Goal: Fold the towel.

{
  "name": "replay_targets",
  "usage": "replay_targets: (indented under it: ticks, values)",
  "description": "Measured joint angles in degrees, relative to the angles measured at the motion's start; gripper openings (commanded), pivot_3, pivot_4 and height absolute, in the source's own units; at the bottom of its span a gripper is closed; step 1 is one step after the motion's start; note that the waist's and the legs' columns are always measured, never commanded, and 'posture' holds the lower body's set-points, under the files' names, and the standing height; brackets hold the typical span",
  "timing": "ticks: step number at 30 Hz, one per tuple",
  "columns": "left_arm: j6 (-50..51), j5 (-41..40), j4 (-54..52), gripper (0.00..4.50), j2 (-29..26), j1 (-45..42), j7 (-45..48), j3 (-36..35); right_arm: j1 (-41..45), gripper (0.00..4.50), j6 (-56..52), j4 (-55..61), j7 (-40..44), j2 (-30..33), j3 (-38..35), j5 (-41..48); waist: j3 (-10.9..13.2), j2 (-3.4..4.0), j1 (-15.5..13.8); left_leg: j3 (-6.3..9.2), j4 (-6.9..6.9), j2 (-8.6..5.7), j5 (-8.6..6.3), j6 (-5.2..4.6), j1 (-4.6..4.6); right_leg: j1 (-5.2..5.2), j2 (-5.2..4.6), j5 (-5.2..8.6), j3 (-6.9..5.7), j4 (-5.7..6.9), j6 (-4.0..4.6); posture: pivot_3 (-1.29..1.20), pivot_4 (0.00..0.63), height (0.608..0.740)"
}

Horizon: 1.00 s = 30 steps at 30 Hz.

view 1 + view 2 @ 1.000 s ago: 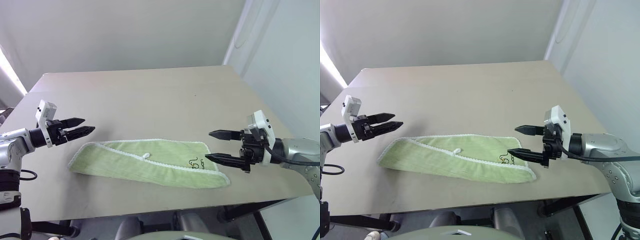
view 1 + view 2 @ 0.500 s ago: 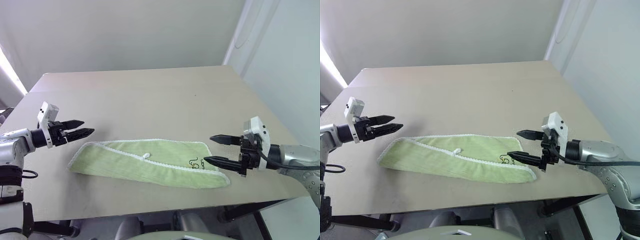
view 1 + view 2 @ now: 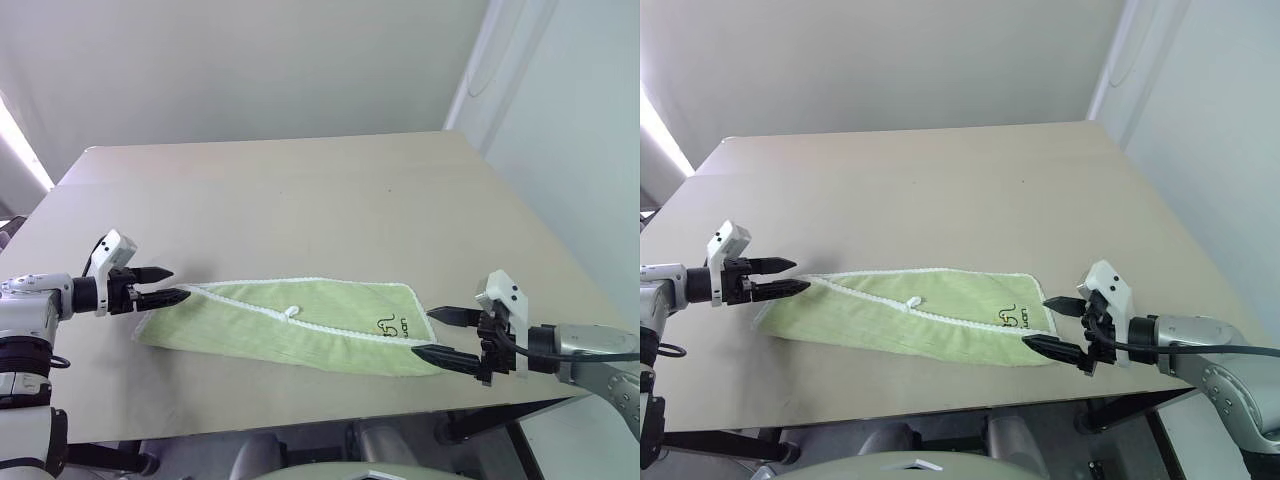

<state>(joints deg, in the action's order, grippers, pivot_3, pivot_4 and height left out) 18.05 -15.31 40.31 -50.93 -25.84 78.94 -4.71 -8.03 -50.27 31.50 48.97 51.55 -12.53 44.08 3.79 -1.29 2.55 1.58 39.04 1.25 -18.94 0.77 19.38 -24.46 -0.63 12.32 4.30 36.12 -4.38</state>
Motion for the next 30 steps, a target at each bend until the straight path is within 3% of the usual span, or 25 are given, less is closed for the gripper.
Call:
replay_targets:
  ticks: [8,11,21,22,30]
  values:
    - [-1.6,2.4,2.4,4.5,1.9,-2.2,0.9,2.4,0.4,4.49,-0.1,0.0,-0.4,0.0,0.9,-0.3,0.0,-0.02,-0.2,0.0,0.0,-0.02,0.0,0.0,0.06,0.0,-0.02,0.0,0.0,-0.03,0.0,0.0,0.0,0.712]
    - [-2.9,3.5,3.3,3.93,3.4,-3.6,1.0,3.8,0.7,4.5,-0.6,0.0,-1.1,0.0,0.9,-0.3,0.0,-0.03,-0.2,0.0,0.0,-0.02,0.0,0.0,0.05,0.0,-0.01,0.0,0.0,-0.02,0.0,0.0,0.0,0.712]
    - [-3.8,4.0,5.4,0.22,3.9,-5.3,3.6,4.2,0.2,4.5,-0.5,0.0,-2.5,-0.3,0.9,-0.6,0.0,-0.04,-0.1,0.0,0.0,-0.01,0.0,0.0,0.05,0.0,0.0,0.0,0.0,-0.01,0.0,0.0,0.0,0.712]
    - [-3.7,4.0,5.6,0.06,3.7,-5.3,4.1,4.2,0.2,4.5,-0.5,0.0,-2.5,-0.4,0.9,-0.6,0.0,-0.04,-0.1,0.0,0.0,-0.01,0.0,0.0,0.05,0.0,0.0,0.0,0.0,-0.01,0.0,0.0,0.0,0.712]
    - [-3.3,3.8,5.7,0.06,1.3,-5.3,5.4,3.4,-0.2,4.5,-0.4,0.0,-2.5,-0.4,0.9,-1.2,0.0,-0.04,-0.1,0.01,0.0,0.0,0.0,0.0,0.04,0.0,0.0,0.0,0.0,-0.01,0.0,0.0,0.0,0.712]
